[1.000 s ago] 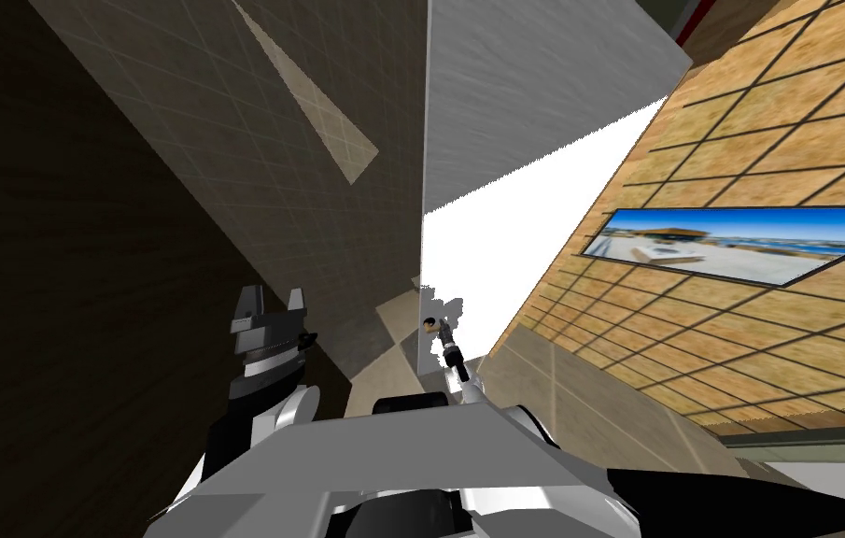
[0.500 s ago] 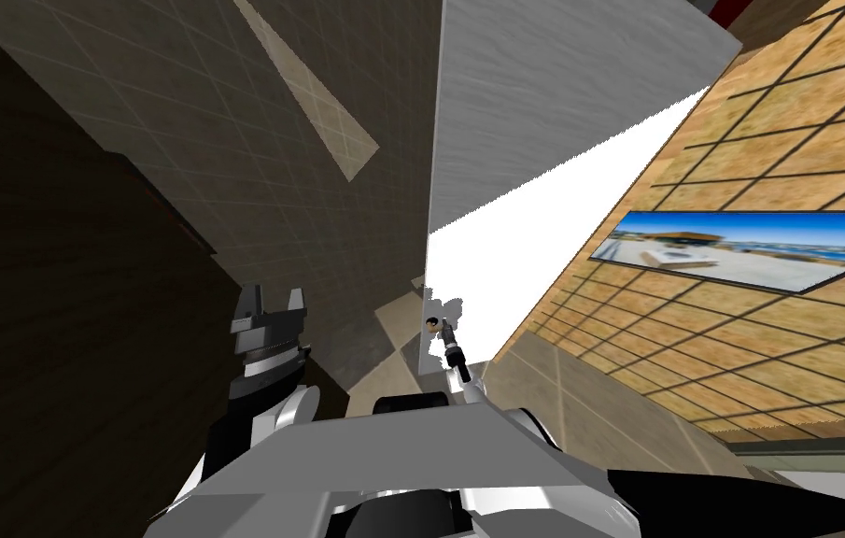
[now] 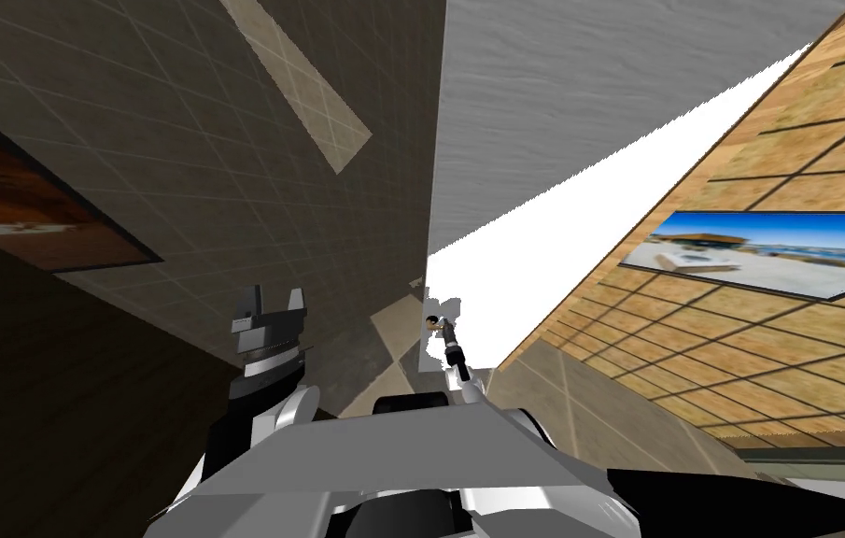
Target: Push the door open
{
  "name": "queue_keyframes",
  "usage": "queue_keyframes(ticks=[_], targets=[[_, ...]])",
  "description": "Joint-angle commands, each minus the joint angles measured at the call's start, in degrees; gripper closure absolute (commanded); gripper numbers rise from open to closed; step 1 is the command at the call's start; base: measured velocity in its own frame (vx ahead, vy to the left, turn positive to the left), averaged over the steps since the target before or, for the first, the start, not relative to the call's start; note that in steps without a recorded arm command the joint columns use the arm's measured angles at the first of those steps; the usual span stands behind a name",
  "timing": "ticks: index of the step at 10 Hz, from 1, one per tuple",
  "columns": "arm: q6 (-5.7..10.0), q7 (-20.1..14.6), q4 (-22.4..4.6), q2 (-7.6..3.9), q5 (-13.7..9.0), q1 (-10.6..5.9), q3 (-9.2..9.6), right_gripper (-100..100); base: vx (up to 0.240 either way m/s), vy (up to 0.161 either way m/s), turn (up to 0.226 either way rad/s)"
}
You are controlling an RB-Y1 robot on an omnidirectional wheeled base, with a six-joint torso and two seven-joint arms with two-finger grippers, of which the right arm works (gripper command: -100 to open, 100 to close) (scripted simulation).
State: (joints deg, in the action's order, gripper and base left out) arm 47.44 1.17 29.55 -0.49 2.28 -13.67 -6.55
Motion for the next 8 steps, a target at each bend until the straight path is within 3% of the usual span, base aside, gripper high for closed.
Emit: queue_keyframes(ticks=[1, 3, 5, 8], targets=[[-0.11, 1.18, 0.93, 1.13, -0.68, 0.32, -1.26, 100, 0.195, 0.103, -0.110], [-0.11, 1.89, 0.99, 2.93, -1.05, 0.34, -1.86, 100, 0.113, 0.145, -0.108], [-0.50, 2.06, 1.99, 0.69, -1.46, 0.76, -2.68, 100, 0.061, 0.004, -0.040], [-0.47, 2.57, 2.08, -0.55, -1.94, 0.82, -3.45, 100, 0.137, -0.022, 0.000]])
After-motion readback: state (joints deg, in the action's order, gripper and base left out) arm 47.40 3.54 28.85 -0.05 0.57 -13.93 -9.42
